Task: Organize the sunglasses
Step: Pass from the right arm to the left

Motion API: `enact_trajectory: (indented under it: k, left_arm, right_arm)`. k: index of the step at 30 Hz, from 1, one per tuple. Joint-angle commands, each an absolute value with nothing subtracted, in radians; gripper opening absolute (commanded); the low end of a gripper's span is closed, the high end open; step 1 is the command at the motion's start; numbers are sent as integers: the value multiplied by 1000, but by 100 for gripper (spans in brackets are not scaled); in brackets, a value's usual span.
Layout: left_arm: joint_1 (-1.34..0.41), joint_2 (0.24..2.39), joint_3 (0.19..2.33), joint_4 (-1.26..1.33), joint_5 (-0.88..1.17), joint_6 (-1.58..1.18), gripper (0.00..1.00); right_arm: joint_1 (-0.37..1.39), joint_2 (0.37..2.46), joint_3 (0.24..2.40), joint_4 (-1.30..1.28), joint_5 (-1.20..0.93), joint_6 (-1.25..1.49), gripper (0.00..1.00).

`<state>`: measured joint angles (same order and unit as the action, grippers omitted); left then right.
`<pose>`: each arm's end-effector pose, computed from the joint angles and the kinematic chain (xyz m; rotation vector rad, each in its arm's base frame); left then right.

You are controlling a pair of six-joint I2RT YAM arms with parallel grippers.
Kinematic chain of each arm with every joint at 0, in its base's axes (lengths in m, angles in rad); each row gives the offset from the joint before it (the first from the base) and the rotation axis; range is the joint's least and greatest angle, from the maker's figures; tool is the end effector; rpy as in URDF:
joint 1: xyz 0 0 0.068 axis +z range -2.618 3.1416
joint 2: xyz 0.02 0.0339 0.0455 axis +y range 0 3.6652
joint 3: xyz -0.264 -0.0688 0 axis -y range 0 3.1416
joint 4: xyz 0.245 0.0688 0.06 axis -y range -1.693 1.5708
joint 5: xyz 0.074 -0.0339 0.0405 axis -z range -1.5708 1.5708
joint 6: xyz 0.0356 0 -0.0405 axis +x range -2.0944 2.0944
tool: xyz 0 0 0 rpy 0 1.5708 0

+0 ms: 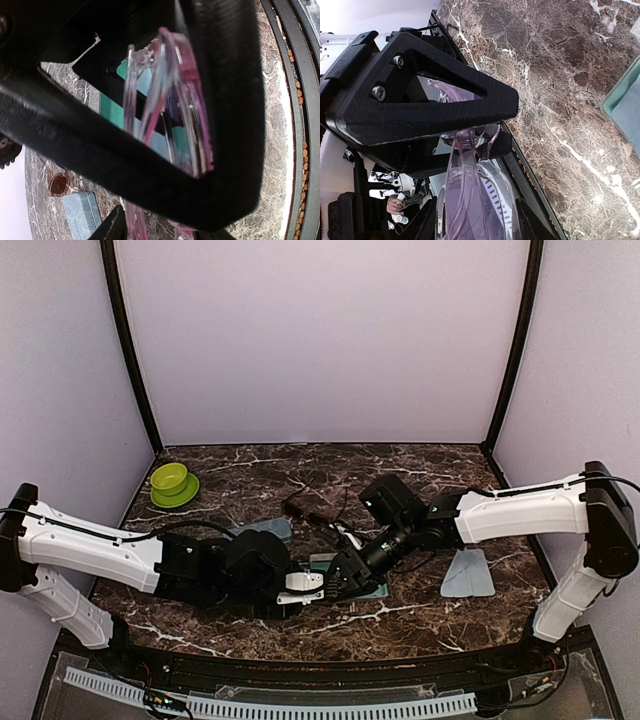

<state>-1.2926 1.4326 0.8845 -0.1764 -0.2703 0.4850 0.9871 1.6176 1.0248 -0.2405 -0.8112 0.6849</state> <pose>0.0929 -0.2908 0.2268 1.6688 1.5334 -0.1174 0.1633 0.2940 0.2172 0.8206 -2.5137 -1.4989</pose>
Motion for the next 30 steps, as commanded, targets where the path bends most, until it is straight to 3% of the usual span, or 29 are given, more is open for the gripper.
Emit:
enact_trajectory:
  k: [1, 8, 19, 30]
  left_arm:
    - [-1296, 1430, 916, -172, -275, 474, 45]
    - [-1296, 1430, 915, -173, -276, 469, 37]
    - [-1296, 1428, 911, -165, -284, 449, 29]
    - [-1295, 1413, 892, -125, -319, 402, 30]
  right_arm:
    - [979, 1618, 1052, -224, -814, 667, 15]
    - [977, 1617, 1050, -222, -815, 666, 16]
    - [970, 1616, 1049, -231, -810, 664, 27]
    - [963, 1601, 1055, -260, -782, 650, 51]
